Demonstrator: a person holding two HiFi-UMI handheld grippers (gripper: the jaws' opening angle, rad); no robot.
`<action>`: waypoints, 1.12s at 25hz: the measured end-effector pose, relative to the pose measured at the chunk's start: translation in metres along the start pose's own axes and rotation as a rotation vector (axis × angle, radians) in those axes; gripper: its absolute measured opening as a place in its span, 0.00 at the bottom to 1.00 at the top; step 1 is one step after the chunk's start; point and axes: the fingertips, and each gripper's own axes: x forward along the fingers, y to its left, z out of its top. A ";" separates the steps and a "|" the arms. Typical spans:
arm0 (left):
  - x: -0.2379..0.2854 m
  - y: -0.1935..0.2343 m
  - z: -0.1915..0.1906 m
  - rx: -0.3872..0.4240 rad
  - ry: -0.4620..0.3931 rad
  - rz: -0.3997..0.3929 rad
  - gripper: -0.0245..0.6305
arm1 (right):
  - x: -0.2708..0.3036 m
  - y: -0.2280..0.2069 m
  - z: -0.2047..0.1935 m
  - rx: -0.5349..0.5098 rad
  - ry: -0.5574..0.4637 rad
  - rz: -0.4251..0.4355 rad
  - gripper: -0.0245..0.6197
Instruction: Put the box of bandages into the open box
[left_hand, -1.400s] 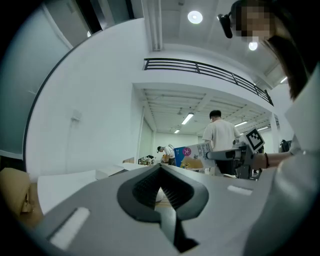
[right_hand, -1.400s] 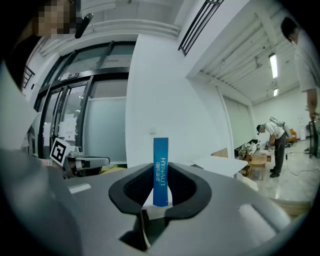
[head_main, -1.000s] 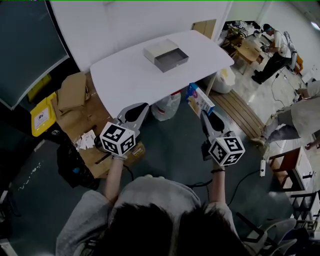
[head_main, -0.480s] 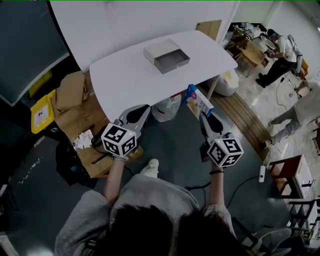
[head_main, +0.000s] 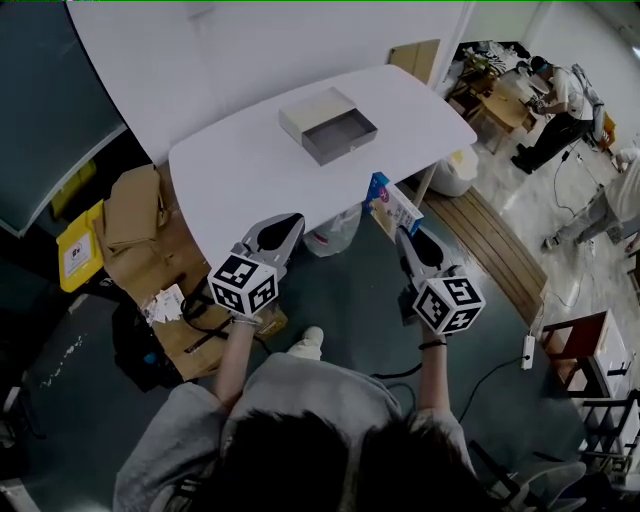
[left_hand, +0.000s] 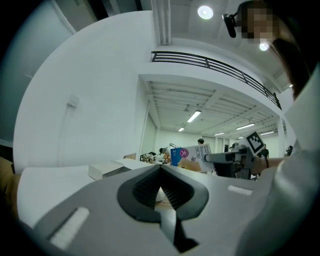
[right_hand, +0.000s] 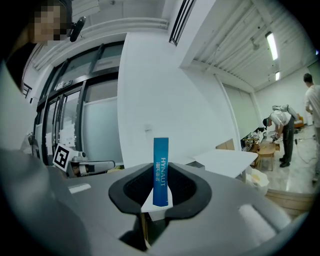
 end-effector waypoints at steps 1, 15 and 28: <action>0.006 0.004 0.000 -0.002 0.002 -0.005 0.03 | 0.005 -0.003 0.000 0.002 0.002 -0.002 0.18; 0.075 0.051 0.002 -0.018 0.016 -0.073 0.03 | 0.068 -0.038 0.010 0.017 -0.006 -0.046 0.18; 0.106 0.075 -0.005 -0.055 0.030 -0.095 0.03 | 0.100 -0.060 0.005 0.034 0.023 -0.073 0.18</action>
